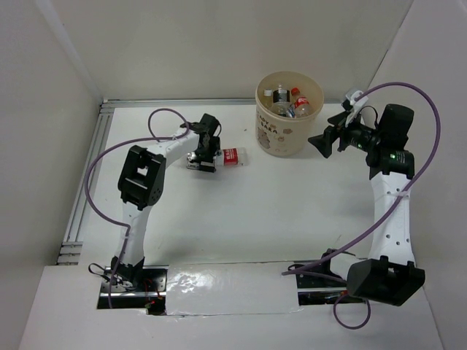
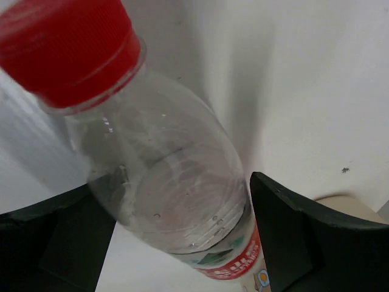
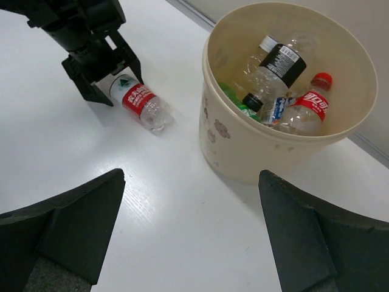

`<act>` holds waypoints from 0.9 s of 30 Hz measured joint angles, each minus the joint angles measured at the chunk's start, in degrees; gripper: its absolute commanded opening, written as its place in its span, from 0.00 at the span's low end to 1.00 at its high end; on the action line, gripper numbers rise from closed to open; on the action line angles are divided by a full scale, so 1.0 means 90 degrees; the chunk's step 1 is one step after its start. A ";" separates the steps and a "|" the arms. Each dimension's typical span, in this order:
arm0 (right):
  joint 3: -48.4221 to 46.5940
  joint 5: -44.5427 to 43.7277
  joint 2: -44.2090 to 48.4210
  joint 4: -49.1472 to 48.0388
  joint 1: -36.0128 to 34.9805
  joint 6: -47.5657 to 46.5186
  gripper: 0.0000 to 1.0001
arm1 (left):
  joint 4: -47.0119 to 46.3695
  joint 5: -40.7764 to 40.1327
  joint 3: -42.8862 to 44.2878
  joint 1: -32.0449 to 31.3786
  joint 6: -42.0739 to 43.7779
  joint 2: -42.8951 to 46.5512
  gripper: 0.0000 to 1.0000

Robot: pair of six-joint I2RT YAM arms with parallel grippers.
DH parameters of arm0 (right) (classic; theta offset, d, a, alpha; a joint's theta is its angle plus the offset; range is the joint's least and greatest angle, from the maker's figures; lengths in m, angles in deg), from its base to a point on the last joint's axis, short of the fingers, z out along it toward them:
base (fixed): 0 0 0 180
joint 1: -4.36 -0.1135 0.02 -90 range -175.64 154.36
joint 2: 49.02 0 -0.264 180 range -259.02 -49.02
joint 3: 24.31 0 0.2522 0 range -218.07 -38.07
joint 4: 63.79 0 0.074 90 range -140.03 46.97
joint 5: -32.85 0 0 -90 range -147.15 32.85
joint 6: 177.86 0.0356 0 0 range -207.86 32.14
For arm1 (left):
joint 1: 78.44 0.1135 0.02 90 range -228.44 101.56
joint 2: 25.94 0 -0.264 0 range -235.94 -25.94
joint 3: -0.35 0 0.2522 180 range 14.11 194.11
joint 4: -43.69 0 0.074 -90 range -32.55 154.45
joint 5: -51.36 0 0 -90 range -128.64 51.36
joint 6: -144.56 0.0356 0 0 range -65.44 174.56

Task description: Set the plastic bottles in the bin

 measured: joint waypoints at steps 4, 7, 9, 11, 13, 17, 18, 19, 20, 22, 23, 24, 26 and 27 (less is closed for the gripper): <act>0.0112 0.0126 0.0199 0.0160 0.0049 -0.0024 0.98 | 0.0180 0.0131 -0.0097 0.0182 -0.0104 0.0024 0.87; 0.0177 0.0182 0.0325 0.0248 0.0058 -0.0053 0.96 | 0.0350 0.0102 -0.0095 0.0272 -0.0015 0.0024 0.70; 0.0211 0.0245 0.0381 0.0306 0.0058 -0.0097 0.93 | 0.0340 0.0083 -0.0126 0.0308 0.0112 0.0049 0.50; 0.0243 0.0333 0.0403 0.0425 0.0058 -0.0226 0.74 | 0.0136 0.0041 -0.0328 0.0296 0.0350 0.0194 0.36; 0.0253 0.0435 0.0403 0.0610 0.0058 -0.0425 0.54 | -0.0131 -0.0027 -0.0743 0.0240 0.0741 0.0449 0.11; 0.0491 0.0561 0.0447 0.1008 0.0058 -0.0976 0.16 | -0.0597 -0.0219 -0.1362 -0.0024 0.1909 0.1231 0.00; 0.0617 0.0556 0.0471 0.1122 0.0068 -0.1105 0.16 | -0.0729 -0.0255 -0.1416 -0.0092 0.2164 0.1445 0.00; 0.0765 0.0544 0.0503 0.1217 0.0080 -0.1224 0.29 | -0.0998 -0.0274 -0.1525 -0.0194 0.2594 0.1778 0.00; 0.0930 0.0512 0.0549 0.1350 0.0092 -0.1358 0.53 | -0.1217 -0.0287 -0.1596 -0.0282 0.2924 0.2081 0.00; 0.1316 0.0403 0.0641 0.1530 0.0136 -0.1630 0.83 | -0.1836 -0.0330 -0.1671 -0.0488 0.3689 0.2776 0.00; 0.1508 0.0316 0.0697 0.1634 0.0151 -0.1736 0.99 | -0.2232 -0.0398 -0.1695 -0.0619 0.4041 0.3150 0.00; 0.1690 0.0257 0.0755 0.1707 0.0177 -0.1838 0.99 | -0.2613 -0.0469 -0.1707 -0.0746 0.4376 0.3478 0.00; 0.2025 0.0117 0.0894 0.1848 0.0250 -0.2042 0.99 | -0.3381 -0.0622 -0.1617 -0.1025 0.4974 0.3993 0.00; 0.2149 0.0068 0.0967 0.1909 0.0284 -0.2098 0.99 | -0.3677 -0.0697 -0.1438 -0.1175 0.5236 0.4109 0.01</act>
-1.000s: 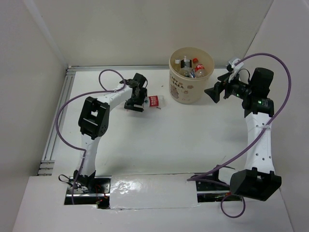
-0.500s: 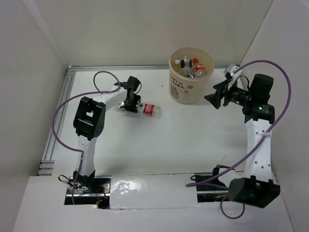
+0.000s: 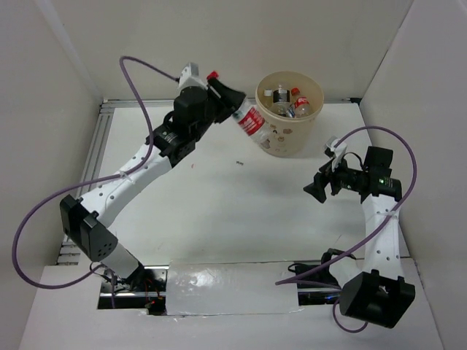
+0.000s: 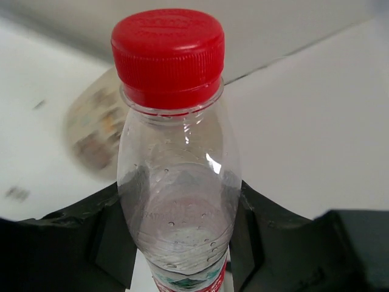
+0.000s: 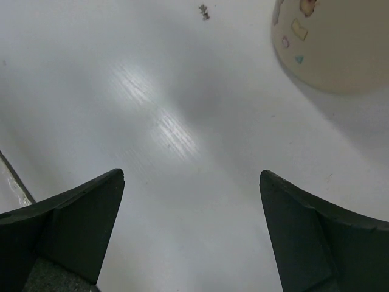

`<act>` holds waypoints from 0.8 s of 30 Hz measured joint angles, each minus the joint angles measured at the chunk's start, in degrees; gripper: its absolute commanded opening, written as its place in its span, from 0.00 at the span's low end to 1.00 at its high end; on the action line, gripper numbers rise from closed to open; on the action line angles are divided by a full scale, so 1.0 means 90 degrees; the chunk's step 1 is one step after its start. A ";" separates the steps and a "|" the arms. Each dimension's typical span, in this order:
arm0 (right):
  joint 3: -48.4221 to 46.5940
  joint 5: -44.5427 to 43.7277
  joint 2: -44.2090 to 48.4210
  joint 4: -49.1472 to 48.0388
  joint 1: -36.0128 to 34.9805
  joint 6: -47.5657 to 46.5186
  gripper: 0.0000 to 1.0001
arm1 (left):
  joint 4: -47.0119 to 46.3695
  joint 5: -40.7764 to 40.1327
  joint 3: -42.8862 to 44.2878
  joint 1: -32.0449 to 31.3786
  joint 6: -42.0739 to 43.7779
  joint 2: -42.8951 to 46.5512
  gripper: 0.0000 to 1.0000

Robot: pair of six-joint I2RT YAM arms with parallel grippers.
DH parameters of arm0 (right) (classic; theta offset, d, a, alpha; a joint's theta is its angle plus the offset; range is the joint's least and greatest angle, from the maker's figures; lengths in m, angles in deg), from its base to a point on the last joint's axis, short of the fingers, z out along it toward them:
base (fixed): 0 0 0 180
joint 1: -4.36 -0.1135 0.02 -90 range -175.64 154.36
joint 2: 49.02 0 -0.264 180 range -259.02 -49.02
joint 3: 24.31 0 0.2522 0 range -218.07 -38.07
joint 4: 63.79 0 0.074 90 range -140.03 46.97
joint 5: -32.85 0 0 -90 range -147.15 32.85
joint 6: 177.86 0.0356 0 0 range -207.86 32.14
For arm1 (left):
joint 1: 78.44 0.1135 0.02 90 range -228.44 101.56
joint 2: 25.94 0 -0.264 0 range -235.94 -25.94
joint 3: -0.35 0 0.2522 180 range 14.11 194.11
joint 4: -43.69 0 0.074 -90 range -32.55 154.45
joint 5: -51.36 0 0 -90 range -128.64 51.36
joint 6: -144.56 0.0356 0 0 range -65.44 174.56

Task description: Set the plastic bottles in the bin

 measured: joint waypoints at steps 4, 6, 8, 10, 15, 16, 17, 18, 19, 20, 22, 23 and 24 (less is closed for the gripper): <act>0.0209 -0.0109 0.0202 0.0175 0.0083 -0.0180 0.99 | -0.0884 -0.0197 0.1513 -0.0372 0.0644 -0.0597 0.04; 0.0209 -0.0114 0.0240 0.0187 0.0083 -0.0236 0.99 | -0.1452 -0.0304 0.2385 -0.0418 0.0799 -0.1389 0.06; 0.0209 -0.0136 0.0267 0.0240 0.0083 -0.0284 0.99 | -0.1450 -0.0425 0.2795 -0.0442 0.0828 -0.1831 0.08; 0.0209 -0.0146 0.0311 0.0347 0.0083 -0.0357 0.99 | -0.1552 -0.0576 0.3519 -0.0459 0.0894 -0.2620 0.09; 0.0211 -0.0192 0.0408 0.0648 0.0083 -0.0537 0.99 | -0.1688 -0.0974 0.4184 -0.0551 0.0930 -0.3949 0.18; 0.0211 -0.0199 0.0418 0.0707 0.0083 -0.0556 0.99 | -0.1630 -0.1047 0.4354 -0.0561 0.0930 -0.4184 0.20; 0.0211 -0.0206 0.0425 0.0770 0.0083 -0.0576 0.99 | -0.1547 -0.1115 0.4622 -0.0563 0.0925 -0.4442 0.21; 0.0211 -0.0206 0.0425 0.0809 0.0083 -0.0593 0.99 | -0.1474 -0.1158 0.4840 -0.0568 0.0928 -0.4646 0.23; 0.0211 -0.0209 0.0425 0.0845 0.0083 -0.0602 0.99 | -0.1433 -0.1209 0.5010 -0.0576 0.0930 -0.4799 0.26; 0.0211 -0.0206 0.0425 0.0869 0.0083 -0.0612 0.99 | -0.1396 -0.1231 0.5066 -0.0578 0.0933 -0.4872 0.35; 0.0211 -0.0206 0.0425 0.0913 0.0080 -0.0617 0.99 | -0.1350 -0.1282 0.5107 -0.0585 0.0945 -0.4935 0.53; 0.0211 -0.0206 0.0425 0.0930 0.0080 -0.0619 0.99 | -0.1343 -0.1282 0.5107 -0.0585 0.0959 -0.4937 0.62; 0.0211 -0.0206 0.0425 0.0945 0.0080 -0.0619 0.99 | -0.1338 -0.1285 0.5107 -0.0585 0.0981 -0.4937 0.80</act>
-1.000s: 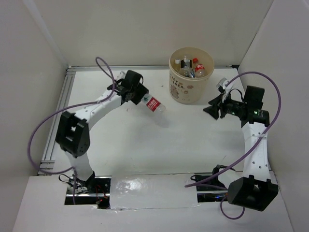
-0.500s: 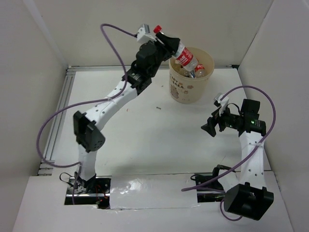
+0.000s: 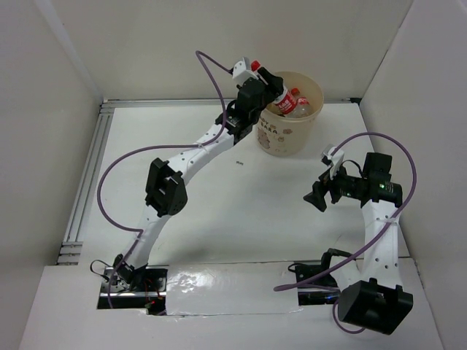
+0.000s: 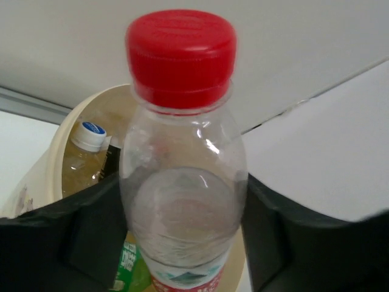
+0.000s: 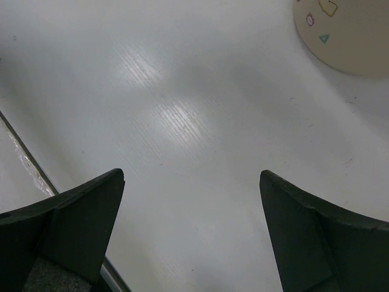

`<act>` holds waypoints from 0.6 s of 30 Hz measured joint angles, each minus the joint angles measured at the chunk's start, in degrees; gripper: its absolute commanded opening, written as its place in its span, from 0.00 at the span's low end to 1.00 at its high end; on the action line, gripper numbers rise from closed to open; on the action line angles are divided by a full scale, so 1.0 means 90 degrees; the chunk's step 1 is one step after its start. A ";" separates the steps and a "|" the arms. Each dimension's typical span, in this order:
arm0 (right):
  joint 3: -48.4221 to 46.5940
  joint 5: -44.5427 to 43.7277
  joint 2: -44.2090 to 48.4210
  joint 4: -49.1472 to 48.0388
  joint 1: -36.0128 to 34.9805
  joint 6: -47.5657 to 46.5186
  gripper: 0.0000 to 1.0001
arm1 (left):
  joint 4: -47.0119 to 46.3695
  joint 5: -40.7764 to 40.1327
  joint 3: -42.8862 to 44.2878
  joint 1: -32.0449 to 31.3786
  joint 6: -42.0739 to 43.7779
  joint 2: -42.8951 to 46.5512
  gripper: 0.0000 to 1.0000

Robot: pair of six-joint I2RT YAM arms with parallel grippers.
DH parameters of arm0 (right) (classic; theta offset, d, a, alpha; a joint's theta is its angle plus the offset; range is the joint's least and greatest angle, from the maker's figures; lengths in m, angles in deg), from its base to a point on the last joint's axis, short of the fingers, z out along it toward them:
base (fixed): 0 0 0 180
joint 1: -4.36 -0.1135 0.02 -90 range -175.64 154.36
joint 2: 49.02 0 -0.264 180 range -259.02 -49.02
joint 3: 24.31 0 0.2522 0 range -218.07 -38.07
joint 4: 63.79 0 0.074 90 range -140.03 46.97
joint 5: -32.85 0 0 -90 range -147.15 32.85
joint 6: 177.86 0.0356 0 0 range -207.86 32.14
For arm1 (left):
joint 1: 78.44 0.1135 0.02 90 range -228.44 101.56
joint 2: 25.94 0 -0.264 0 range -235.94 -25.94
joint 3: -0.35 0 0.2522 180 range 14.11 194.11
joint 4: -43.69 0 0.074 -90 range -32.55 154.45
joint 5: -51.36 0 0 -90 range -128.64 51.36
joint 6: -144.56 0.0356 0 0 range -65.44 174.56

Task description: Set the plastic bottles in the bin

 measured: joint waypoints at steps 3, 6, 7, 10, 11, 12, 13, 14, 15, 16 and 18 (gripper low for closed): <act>0.0000 0.0000 0.0000 -0.0002 0.0000 -0.0002 0.99 | -0.0092 0.0044 -0.0073 0.0000 0.0182 0.0019 1.00; 0.0000 -0.0012 -0.0005 -0.0036 0.0000 0.0058 0.99 | -0.0158 0.0117 -0.0291 0.0000 0.0364 0.0097 1.00; 0.0000 -0.0027 -0.0010 -0.0066 0.0000 0.0117 0.99 | -0.0158 0.0151 -0.0330 0.0000 0.0461 0.0121 1.00; 0.0000 -0.0131 -0.0056 -0.0255 0.0000 0.0466 0.99 | -0.0153 0.0338 -0.0425 0.0000 0.0816 0.0274 1.00; 0.0000 -0.0175 -0.0090 -0.0313 0.0000 0.0583 0.99 | -0.0141 0.0423 -0.0532 -0.0010 0.0959 0.0406 1.00; 0.0000 -0.0233 -0.0124 -0.0379 0.0000 0.0707 0.99 | -0.0175 0.0495 -0.0748 -0.0015 0.1090 0.0617 1.00; -0.0002 -0.0308 -0.0168 -0.0452 0.0000 0.0840 0.99 | -0.0172 0.0551 -0.1061 -0.0019 0.1207 0.0911 1.00; -0.0005 -0.0410 -0.0214 -0.0520 0.0000 0.0979 0.99 | -0.0211 0.0610 -0.1479 -0.0039 0.1367 0.1324 1.00; -0.0010 -0.0466 -0.0238 -0.0576 0.0000 0.1100 0.99 | -0.0197 0.0629 -0.1814 -0.0049 0.1494 0.1651 1.00; -0.0010 -0.0559 -0.0262 -0.0639 0.0000 0.1234 0.99 | -0.0279 0.0668 -0.2307 -0.0063 0.1644 0.2125 1.00; -0.0010 -0.0794 -0.0279 -0.0816 0.0000 0.1545 0.99 | -0.0347 0.0658 -0.3269 -0.0097 0.1882 0.3196 1.00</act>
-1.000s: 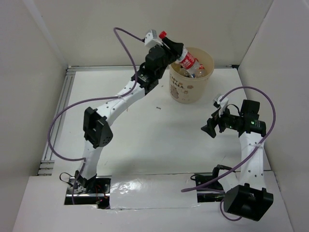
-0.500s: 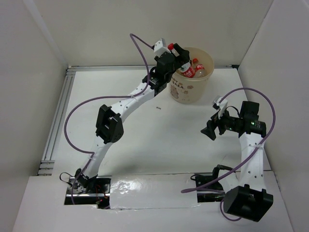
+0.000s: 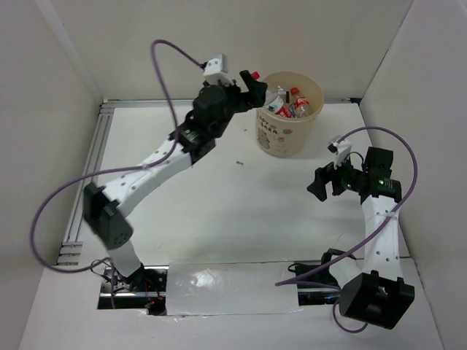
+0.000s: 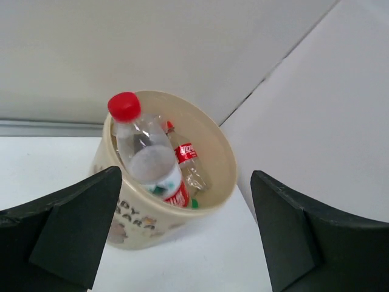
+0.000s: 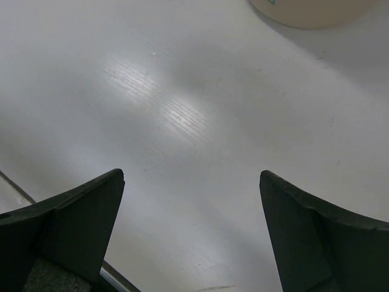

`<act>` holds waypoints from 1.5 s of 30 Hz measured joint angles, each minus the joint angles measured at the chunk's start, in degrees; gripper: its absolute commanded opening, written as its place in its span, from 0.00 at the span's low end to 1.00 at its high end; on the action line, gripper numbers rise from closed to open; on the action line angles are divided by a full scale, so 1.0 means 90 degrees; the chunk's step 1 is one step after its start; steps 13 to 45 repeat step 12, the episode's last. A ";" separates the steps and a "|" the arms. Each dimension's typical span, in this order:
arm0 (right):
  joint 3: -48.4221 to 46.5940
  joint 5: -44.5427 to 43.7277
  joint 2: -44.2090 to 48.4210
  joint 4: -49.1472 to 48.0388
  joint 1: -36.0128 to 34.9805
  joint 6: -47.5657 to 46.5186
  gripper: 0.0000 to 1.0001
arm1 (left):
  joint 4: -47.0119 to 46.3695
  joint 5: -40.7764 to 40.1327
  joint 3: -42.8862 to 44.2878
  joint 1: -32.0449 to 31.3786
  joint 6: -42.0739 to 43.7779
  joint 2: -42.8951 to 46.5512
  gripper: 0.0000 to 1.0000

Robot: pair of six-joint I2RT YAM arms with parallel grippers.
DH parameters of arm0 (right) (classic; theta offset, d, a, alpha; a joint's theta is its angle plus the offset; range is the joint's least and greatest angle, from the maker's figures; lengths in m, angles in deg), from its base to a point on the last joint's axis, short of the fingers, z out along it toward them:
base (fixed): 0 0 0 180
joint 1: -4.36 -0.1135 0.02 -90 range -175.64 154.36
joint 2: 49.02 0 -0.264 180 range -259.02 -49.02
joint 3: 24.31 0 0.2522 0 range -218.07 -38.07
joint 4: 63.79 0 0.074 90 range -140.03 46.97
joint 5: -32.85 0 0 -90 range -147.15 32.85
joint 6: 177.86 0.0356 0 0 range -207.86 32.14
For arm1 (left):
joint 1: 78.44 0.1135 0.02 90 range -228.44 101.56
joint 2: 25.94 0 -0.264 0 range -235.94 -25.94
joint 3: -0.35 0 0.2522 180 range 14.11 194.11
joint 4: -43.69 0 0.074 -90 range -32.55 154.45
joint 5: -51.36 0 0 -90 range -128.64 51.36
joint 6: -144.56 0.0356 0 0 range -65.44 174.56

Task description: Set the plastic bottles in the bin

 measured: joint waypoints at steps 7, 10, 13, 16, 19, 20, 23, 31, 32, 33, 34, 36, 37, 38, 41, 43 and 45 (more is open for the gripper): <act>-0.0058 -0.0889 0.0100 -0.0629 0.0002 0.1168 0.99 | -0.0087 0.0083 -0.3432 -0.0061 0.0546 0.3908 1.00; -0.0131 -0.1202 0.0197 -0.0838 0.0002 0.1586 0.99 | 0.0117 0.0304 -0.4862 -0.0070 0.0542 0.5141 1.00; -0.0163 -0.1406 0.0257 -0.1047 0.0012 0.1863 1.00 | 0.0401 0.0491 -0.5778 -0.0131 0.0493 0.5816 1.00; -0.0163 -0.1406 0.0257 -0.1047 0.0012 0.1863 1.00 | 0.0401 0.0491 -0.5778 -0.0131 0.0493 0.5816 1.00; -0.0163 -0.1406 0.0257 -0.1047 0.0012 0.1863 1.00 | 0.0401 0.0491 -0.5778 -0.0131 0.0493 0.5816 1.00; -0.0163 -0.1406 0.0257 -0.1047 0.0012 0.1863 1.00 | 0.0401 0.0491 -0.5778 -0.0131 0.0493 0.5816 1.00; -0.0163 -0.1406 0.0257 -0.1047 0.0012 0.1863 1.00 | 0.0401 0.0491 -0.5778 -0.0131 0.0493 0.5816 1.00; -0.0163 -0.1406 0.0257 -0.1047 0.0012 0.1863 1.00 | 0.0401 0.0491 -0.5778 -0.0131 0.0493 0.5816 1.00; -0.0163 -0.1406 0.0257 -0.1047 0.0012 0.1863 1.00 | 0.0401 0.0491 -0.5778 -0.0131 0.0493 0.5816 1.00; -0.0163 -0.1406 0.0257 -0.1047 0.0012 0.1863 1.00 | 0.0401 0.0491 -0.5778 -0.0131 0.0493 0.5816 1.00; -0.0163 -0.1406 0.0257 -0.1047 0.0012 0.1863 1.00 | 0.0401 0.0491 -0.5778 -0.0131 0.0493 0.5816 1.00; -0.0163 -0.1406 0.0257 -0.1047 0.0012 0.1863 1.00 | 0.0401 0.0491 -0.5778 -0.0131 0.0493 0.5816 1.00; -0.0163 -0.1406 0.0257 -0.1047 0.0012 0.1863 1.00 | 0.0401 0.0491 -0.5778 -0.0131 0.0493 0.5816 1.00; -0.0163 -0.1406 0.0257 -0.1047 0.0012 0.1863 1.00 | 0.0401 0.0491 -0.5778 -0.0131 0.0493 0.5816 1.00; -0.0163 -0.1406 0.0257 -0.1047 0.0012 0.1863 1.00 | 0.0401 0.0491 -0.5778 -0.0131 0.0493 0.5816 1.00; -0.0163 -0.1406 0.0257 -0.1047 0.0012 0.1863 1.00 | 0.0401 0.0491 -0.5778 -0.0131 0.0493 0.5816 1.00; -0.0163 -0.1406 0.0257 -0.1047 0.0012 0.1863 1.00 | 0.0401 0.0491 -0.5778 -0.0131 0.0493 0.5816 1.00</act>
